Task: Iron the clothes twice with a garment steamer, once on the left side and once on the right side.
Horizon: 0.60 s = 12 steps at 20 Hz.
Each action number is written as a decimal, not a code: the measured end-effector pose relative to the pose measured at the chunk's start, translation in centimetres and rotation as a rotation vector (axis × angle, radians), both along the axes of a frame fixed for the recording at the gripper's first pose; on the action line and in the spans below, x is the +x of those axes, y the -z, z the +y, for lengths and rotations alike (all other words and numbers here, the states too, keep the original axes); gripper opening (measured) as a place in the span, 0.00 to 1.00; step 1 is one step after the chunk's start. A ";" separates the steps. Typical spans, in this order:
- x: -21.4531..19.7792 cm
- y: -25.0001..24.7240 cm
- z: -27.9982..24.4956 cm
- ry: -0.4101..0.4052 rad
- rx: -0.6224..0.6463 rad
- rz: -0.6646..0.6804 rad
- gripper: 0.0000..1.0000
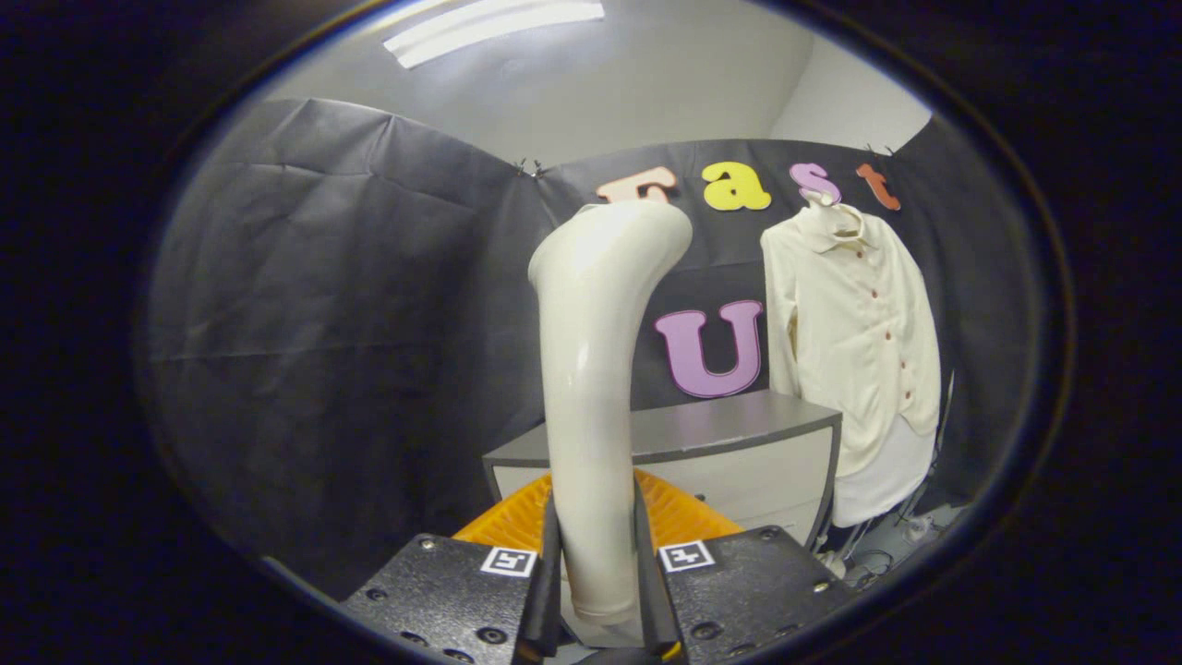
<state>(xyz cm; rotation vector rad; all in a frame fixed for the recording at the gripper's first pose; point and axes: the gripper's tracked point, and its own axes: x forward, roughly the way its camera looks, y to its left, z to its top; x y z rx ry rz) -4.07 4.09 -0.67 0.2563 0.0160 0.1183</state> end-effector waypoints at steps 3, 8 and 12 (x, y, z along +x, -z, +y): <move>-2.2 0.2 -0.3 0.011 -0.024 -0.010 0.34; -4.8 0.4 -4.5 0.094 -0.047 -0.028 0.34; -5.6 1.0 -6.4 0.137 -0.062 -0.027 0.34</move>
